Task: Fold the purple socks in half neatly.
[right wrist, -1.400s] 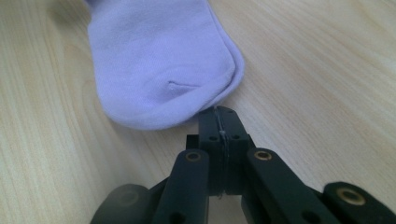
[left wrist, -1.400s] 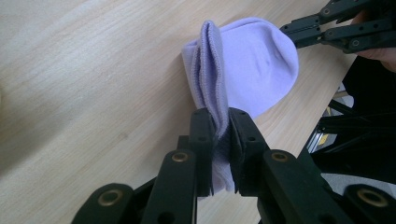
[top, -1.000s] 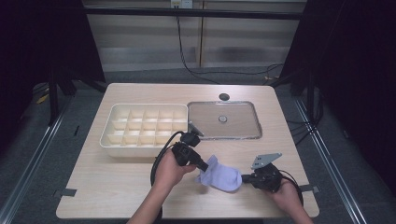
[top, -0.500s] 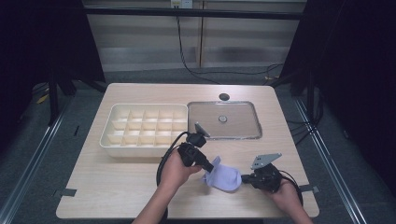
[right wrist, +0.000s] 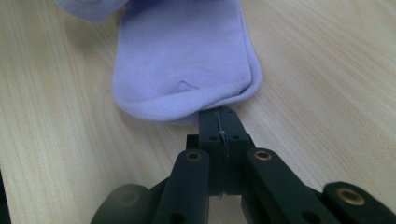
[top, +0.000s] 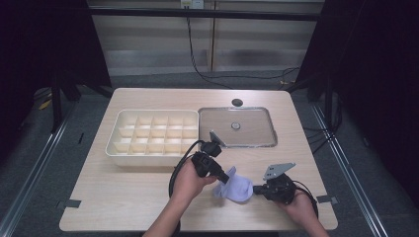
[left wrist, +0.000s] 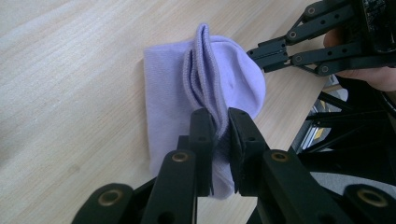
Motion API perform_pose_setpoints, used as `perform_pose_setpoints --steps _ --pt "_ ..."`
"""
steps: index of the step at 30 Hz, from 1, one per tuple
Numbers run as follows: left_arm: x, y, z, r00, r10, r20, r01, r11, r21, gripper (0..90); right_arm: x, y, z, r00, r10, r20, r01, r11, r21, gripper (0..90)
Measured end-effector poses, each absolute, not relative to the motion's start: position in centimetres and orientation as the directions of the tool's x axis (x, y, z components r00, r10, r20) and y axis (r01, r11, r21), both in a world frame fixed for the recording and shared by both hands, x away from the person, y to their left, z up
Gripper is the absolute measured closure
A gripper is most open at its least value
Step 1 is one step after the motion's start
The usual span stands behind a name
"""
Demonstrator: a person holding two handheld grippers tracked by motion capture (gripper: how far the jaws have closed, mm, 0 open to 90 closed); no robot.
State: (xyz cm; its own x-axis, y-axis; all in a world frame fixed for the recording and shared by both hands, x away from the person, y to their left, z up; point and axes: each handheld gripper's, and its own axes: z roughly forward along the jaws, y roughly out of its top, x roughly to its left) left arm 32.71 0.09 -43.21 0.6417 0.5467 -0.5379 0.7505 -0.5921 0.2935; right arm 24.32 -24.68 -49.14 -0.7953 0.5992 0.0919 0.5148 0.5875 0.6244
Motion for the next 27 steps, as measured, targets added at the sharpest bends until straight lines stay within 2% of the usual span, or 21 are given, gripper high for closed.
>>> perform_pose_setpoints --steps 27 --pt "32.2 -2.4 -44.3 0.647 0.537 -0.541 0.745 -0.596 0.300 80.5 24.3 -24.3 -49.2 -0.808 0.582 0.087 0.497 0.596 0.630 89.6"
